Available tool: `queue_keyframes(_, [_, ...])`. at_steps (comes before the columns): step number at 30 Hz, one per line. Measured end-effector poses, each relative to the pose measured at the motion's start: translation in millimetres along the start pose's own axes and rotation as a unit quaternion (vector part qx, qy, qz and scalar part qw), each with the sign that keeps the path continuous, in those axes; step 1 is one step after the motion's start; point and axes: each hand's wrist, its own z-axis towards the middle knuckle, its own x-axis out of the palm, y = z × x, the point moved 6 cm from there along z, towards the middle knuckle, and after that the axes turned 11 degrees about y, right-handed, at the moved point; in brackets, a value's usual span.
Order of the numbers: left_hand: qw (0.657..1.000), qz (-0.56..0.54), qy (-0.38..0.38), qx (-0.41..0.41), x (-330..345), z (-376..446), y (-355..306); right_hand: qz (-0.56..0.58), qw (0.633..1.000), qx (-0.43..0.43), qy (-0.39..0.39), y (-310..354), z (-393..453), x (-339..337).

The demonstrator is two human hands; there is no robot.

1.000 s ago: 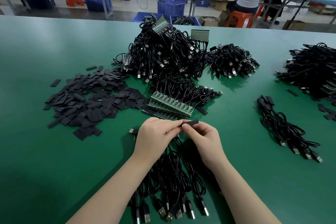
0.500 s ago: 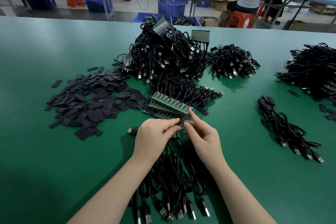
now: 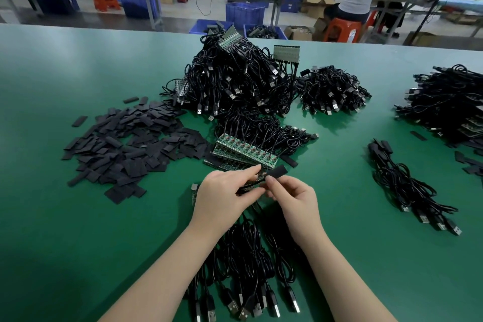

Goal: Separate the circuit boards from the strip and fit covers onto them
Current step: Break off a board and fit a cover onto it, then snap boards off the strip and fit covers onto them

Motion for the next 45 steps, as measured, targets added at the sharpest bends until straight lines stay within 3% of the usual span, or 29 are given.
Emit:
queue_keyframes(5, [0.999, 0.047, 0.019, -0.01, 3.6, 2.7, 2.9, 0.131, 0.989, 0.029, -0.06, -9.8, 2.0, -11.3])
queue_keyframes(12, [0.999, 0.026, 0.024, 0.019, 2.9, 3.4, 1.6, -0.01, 1.0, 0.011, 0.006, 1.0, 0.1, 2.7])
queue_keyframes(17, [0.999, -0.001, -0.028, 0.016, -5.1, 0.8, -0.3, 0.084, 0.995, -0.024, -0.043, 23.1, -0.8, -17.8])
queue_keyframes(21, [1.0, -0.013, -0.025, -0.011, -5.7, 0.5, 5.9, 0.111, 0.982, -0.11, -0.104, 69.5, -2.5, -70.9])
queue_keyframes(23, [1.0, -0.009, -0.017, -0.008, -4.0, 1.3, 5.0, 0.049, 0.975, -0.155, -0.151, 93.3, -8.2, -99.3])
queue_keyframes(25, [1.0, -0.007, -0.012, -0.005, -2.6, 1.5, 4.5, -0.118, 0.955, -0.147, -0.229, 106.5, -11.3, -127.0])
queue_keyframes(27, [1.0, -0.005, -0.008, -0.004, -1.8, 2.0, 5.0, -0.356, 0.891, -0.078, -0.27, 103.5, -2.9, -151.7])
queue_keyframes(29, [1.0, -0.006, 0.0, -0.011, -0.6, 2.6, 5.5, -0.533, 0.807, 0.036, -0.253, 83.4, 10.9, -169.4])
queue_keyframes(31, [1.0, -0.011, 0.004, -0.019, 0.1, 2.9, 5.9, -0.62, 0.747, 0.119, -0.209, 57.6, 20.1, -179.2])
queue_keyframes(34, [1.0, -0.01, 0.002, -0.023, 0.5, 2.2, 8.0, -0.7, 0.677, 0.145, -0.176, 28.3, 23.9, -187.3])
queue_keyframes(36, [1.0, -0.006, 0.007, -0.025, 1.4, 3.0, 8.5, -0.706, 0.67, 0.15, -0.174, 18.1, 24.9, -192.9])
queue_keyframes(40, [0.999, -0.002, 0.009, -0.04, 1.1, 3.8, 8.8, -0.717, 0.63, 0.256, -0.153, 13.0, 29.6, -200.2])
queue_keyframes(41, [0.999, 0.0, 0.009, -0.045, 1.2, 3.4, 9.7, -0.718, 0.635, 0.24, -0.153, 19.5, 32.0, -192.5])
queue_keyframes(45, [0.996, 0.018, 0.029, -0.088, 4.1, 5.0, 16.9, -0.684, 0.717, 0.042, -0.124, 59.2, 34.2, -115.1])
